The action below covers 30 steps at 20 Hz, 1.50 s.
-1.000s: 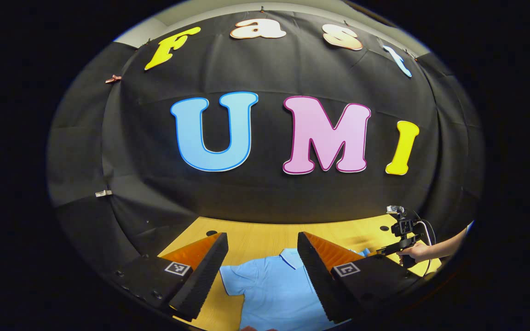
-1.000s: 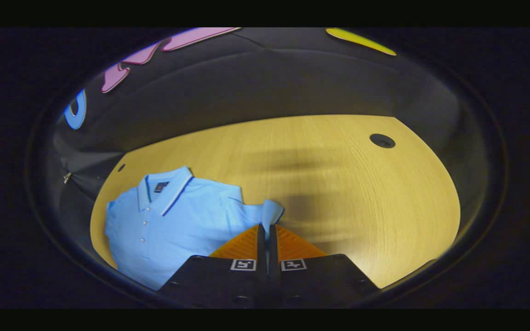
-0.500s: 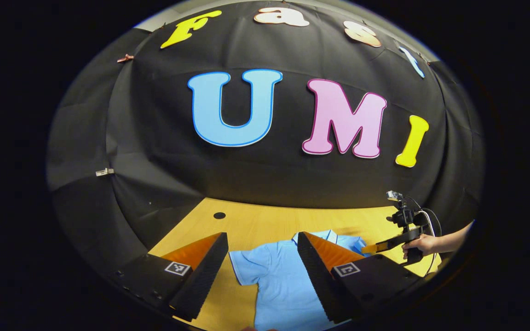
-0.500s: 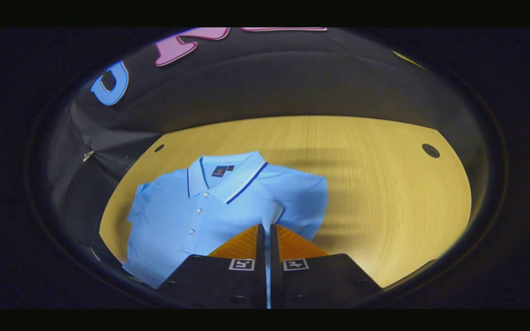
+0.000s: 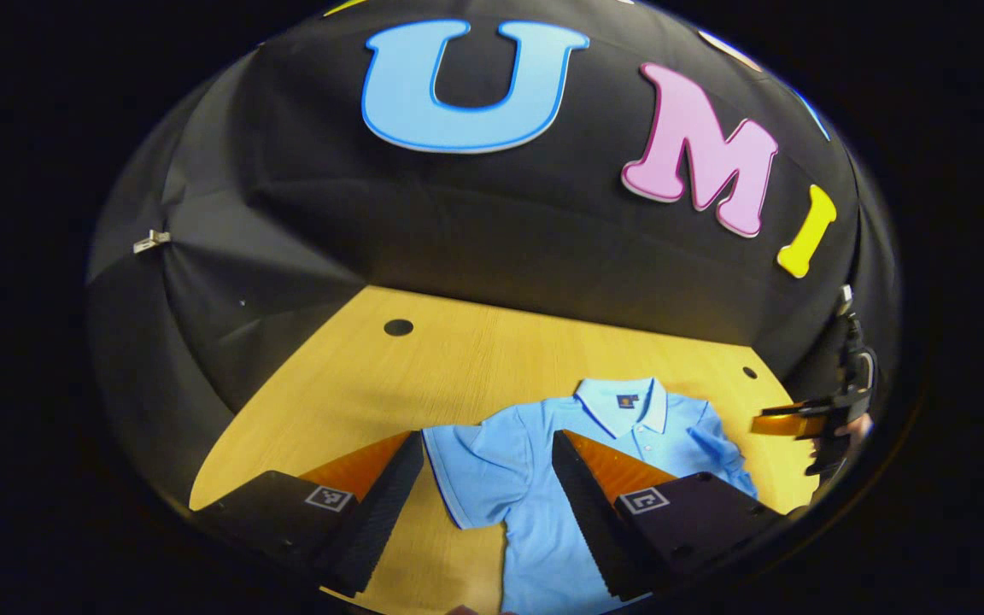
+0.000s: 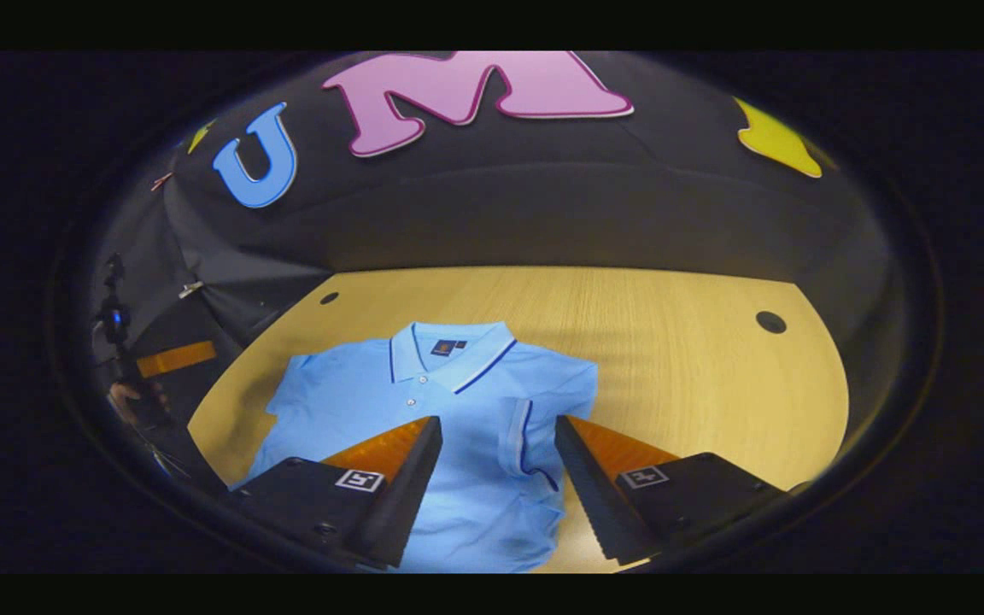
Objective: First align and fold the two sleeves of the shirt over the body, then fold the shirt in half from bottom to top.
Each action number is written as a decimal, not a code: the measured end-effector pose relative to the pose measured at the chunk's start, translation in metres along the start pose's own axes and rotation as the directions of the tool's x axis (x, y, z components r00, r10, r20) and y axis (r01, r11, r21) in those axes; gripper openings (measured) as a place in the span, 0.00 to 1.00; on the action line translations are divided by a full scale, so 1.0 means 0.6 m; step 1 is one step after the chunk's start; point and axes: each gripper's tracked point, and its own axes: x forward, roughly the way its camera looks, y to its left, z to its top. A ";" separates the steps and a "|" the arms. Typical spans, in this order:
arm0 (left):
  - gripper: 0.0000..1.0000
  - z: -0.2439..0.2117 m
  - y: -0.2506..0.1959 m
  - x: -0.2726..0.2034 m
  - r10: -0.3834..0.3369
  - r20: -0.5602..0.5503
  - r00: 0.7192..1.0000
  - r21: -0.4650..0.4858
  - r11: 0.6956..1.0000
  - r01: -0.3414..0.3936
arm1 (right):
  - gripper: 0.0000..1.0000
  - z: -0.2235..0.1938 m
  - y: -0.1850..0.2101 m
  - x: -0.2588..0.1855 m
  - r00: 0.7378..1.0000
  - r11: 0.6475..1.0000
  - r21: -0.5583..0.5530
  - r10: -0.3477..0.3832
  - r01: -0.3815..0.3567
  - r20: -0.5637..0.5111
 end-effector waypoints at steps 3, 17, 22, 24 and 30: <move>0.97 -0.051 0.032 0.069 0.042 -0.117 0.992 0.018 0.999 -0.040 | 0.87 -0.001 -0.020 -0.044 0.999 0.999 0.043 -0.028 0.026 0.027; 0.56 -0.162 0.031 0.166 0.086 -0.309 0.947 0.125 0.991 -0.049 | 0.88 -0.024 -0.099 -0.093 0.993 0.978 0.179 -0.114 0.106 0.033; 0.07 -0.156 -0.001 0.168 0.055 -0.296 0.954 0.135 0.991 -0.015 | 0.88 -0.028 -0.093 -0.096 0.994 0.980 0.175 -0.106 0.099 0.033; 0.06 -0.133 0.004 0.163 0.077 -0.259 0.963 0.155 0.987 -0.037 | 0.88 -0.029 -0.093 -0.099 0.994 0.980 0.172 -0.108 0.100 0.037; 0.06 -0.086 -0.140 0.121 -0.203 -0.199 0.959 0.145 0.961 0.234 | 0.88 -0.040 -0.088 -0.107 0.993 0.976 0.194 -0.110 0.100 0.042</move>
